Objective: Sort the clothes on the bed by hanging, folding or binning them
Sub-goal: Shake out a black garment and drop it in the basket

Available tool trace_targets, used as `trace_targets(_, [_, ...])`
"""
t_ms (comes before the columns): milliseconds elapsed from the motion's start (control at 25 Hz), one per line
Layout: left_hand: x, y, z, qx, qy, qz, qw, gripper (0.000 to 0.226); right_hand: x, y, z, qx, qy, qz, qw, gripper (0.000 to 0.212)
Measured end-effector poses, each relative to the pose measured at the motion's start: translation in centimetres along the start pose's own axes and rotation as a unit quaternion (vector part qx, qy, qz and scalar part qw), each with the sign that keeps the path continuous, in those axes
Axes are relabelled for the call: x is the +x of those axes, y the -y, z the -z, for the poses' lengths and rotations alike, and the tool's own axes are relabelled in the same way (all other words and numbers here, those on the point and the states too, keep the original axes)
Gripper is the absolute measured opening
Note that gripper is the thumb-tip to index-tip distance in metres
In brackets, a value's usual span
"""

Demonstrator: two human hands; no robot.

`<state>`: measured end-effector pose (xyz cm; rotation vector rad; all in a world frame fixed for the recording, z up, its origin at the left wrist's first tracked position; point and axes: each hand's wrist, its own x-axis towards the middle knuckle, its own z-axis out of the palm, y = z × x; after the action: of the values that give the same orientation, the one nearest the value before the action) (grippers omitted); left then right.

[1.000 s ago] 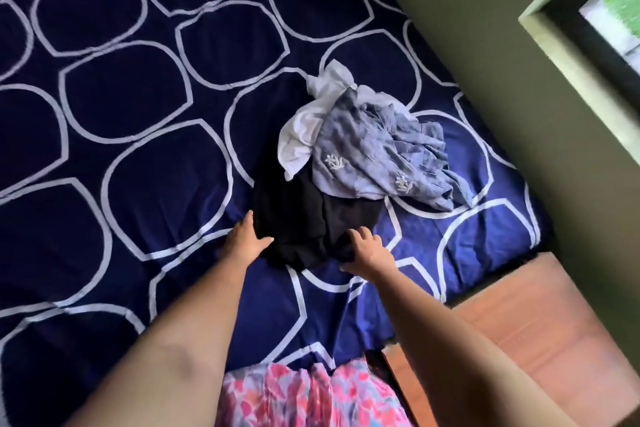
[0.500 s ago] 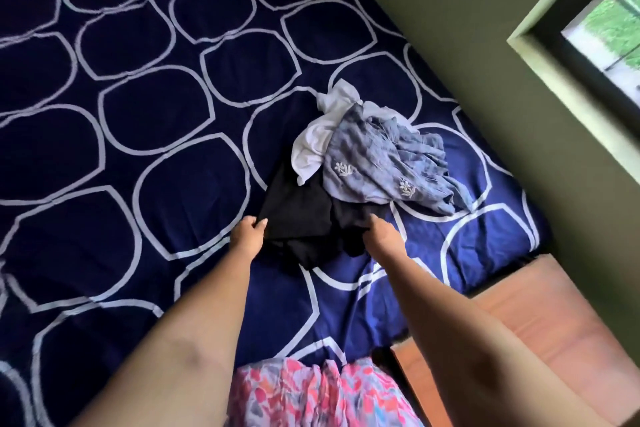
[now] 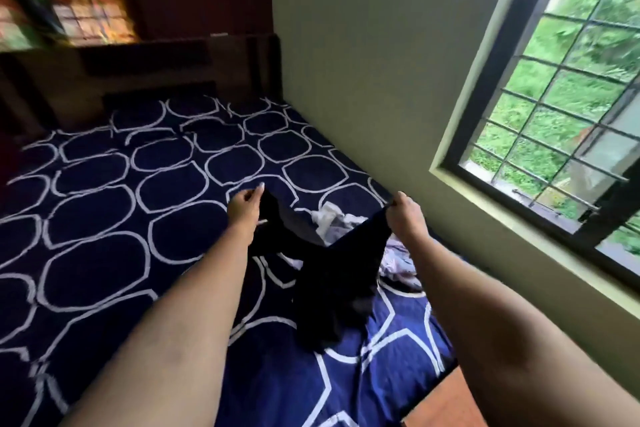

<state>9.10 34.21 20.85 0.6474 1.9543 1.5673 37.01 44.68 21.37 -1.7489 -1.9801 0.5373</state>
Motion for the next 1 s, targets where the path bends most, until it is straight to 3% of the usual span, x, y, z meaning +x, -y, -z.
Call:
trace_targets(160, [-0.8, -6.8, 3.6, -0.034, -0.034, -0.068, 0.996, 0.031, -1.4, 5.2, 7.0, 0.037, -0.097, 0.040, 0.994, 0.025])
trace_targets(400, [-3.1, -12.3, 11.2, 0.023, -0.073, -0.110, 0.991, 0.041, -5.4, 8.9, 13.6, 0.133, -0.186, 0.014, 0.973, 0.030])
trace_targets(640, [-8.2, -13.7, 15.1, -0.014, -0.125, -0.152, 0.980, 0.009, -10.4, 11.7, 14.2, 0.250, -0.210, 0.066, 0.943, 0.040])
trace_targets(680, [-8.7, -13.8, 16.1, -0.004, -0.121, -0.166, 0.979, 0.009, -10.9, 11.9, 14.7, 0.258, -0.210, 0.079, 0.940, 0.039])
trace_targets(760, [-9.8, -14.3, 18.1, 0.028, -0.100, -0.173, 0.979, 0.029, -12.2, 12.2, 16.1, 0.222, -0.205, 0.091, 0.949, 0.035])
trace_targets(880, [-12.7, -15.5, 21.0, 0.124, -0.012, -0.175, 0.977, 0.039, -14.4, 12.1, 17.9, 0.164, -0.170, 0.130, 0.963, 0.041])
trace_targets(1000, [-15.3, -16.2, 23.9, 0.319, 0.088, -0.189, 0.925, 0.057, -16.7, 10.6, 18.7, 0.013, -0.120, 0.208, 0.971, 0.059])
